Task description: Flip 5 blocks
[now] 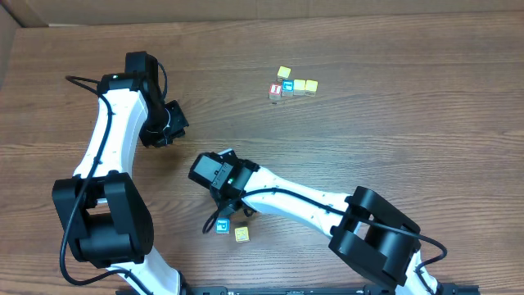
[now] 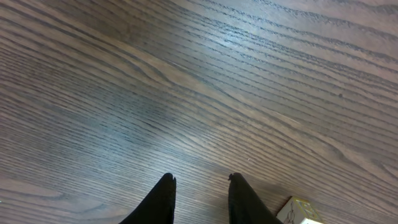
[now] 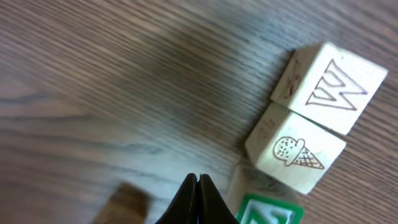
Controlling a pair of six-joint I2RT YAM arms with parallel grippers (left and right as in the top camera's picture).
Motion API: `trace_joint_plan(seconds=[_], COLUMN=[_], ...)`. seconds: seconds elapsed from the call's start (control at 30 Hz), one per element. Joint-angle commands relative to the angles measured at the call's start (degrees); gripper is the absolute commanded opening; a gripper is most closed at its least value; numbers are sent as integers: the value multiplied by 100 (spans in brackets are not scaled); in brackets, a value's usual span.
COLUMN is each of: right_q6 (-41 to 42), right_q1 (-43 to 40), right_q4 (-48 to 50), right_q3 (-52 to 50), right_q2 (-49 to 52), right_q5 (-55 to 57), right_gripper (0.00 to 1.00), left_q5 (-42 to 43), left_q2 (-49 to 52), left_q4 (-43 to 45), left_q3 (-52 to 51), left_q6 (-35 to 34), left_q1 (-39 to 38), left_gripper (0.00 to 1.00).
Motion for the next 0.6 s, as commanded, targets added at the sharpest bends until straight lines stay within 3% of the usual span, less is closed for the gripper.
trace_joint_plan(seconds=[0.0,0.13,0.3,0.57], right_q6=[20,190,518,1104], right_q1=[-205,-514,-1014,-1231], right_q4=[-146,-717,-1296,-116], right_q3=[380,378,136,-1244], right_q2=[-625,-922,-929,-929], right_q5=[-225,-245,-260,-1207], right_gripper=[4,4,4,4], left_q5=[46,151,122,-46], left_q2=[61,61,61,61], left_q4=[28,133,293,363], left_q3=[72,72,72,72], left_q6=[81,83,83,81], left_q1=[-50,-157,-426,-610], left_gripper=[17,4,4,5])
